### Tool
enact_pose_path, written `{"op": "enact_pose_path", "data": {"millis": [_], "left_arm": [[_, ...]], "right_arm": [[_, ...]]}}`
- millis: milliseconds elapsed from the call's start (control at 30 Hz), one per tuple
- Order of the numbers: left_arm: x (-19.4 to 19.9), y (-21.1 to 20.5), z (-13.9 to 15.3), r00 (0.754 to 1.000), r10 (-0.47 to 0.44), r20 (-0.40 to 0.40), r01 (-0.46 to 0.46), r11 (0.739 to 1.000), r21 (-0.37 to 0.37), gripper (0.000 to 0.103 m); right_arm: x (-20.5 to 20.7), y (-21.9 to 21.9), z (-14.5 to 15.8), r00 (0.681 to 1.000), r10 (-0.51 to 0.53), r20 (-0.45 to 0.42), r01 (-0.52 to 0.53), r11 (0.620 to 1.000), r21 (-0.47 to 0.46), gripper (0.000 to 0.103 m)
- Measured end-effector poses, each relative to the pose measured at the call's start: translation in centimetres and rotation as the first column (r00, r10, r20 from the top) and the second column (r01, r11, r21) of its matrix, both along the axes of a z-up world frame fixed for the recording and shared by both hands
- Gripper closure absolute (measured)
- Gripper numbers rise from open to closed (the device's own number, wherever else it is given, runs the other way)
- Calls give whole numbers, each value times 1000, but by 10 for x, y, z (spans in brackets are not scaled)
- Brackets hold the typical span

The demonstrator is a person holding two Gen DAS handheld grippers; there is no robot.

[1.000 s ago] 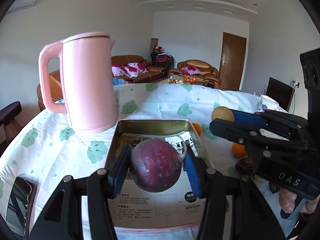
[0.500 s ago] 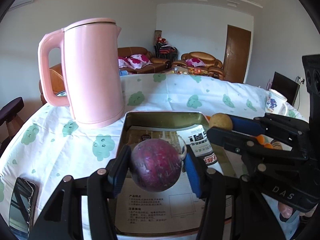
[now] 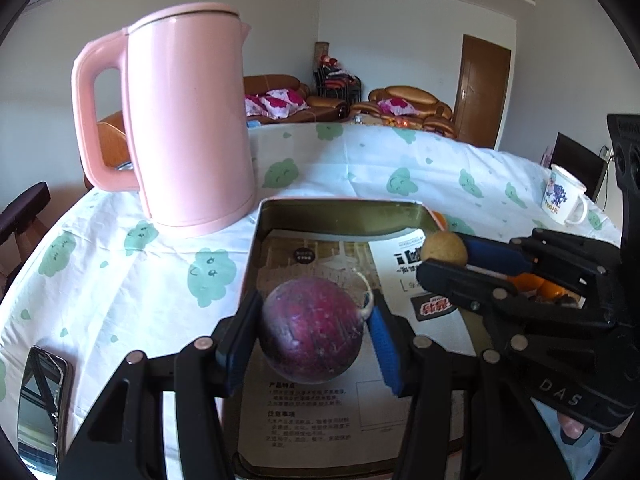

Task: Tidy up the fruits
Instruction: 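Open the left gripper dropping the purple fruit into the tin while the right releases its fruit there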

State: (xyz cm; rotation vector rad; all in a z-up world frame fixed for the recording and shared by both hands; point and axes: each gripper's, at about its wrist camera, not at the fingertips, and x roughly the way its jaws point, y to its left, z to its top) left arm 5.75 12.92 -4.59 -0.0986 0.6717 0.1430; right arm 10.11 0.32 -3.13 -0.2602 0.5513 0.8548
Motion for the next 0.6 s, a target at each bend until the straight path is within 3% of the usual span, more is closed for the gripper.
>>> {"op": "enact_pose_path", "data": {"millis": [167, 367, 433, 500, 600], "left_arm": [[0, 1, -1, 1000, 3, -6, -3, 1000, 7, 48], [-9, -2, 4, 999, 9, 38, -10, 1000, 13, 38], [-16, -2, 6, 998, 21, 63, -22, 1000, 10, 28], [-26, -2, 10, 994, 33, 100, -32, 999, -10, 10], [-40, -7, 15, 989, 26, 146, -21, 999, -37, 5]], "right_arm": [[6, 1, -8, 999, -5, -41, 4, 1000, -15, 73], [5, -1, -9, 999, -38, -33, 37, 999, -25, 71], [0, -6, -6, 998, -57, -12, 57, 998, -27, 66], [-6, -15, 0, 997, -82, 14, 82, 996, -29, 54], [-16, -39, 7, 995, -99, 30, 99, 995, -8, 45]]}}
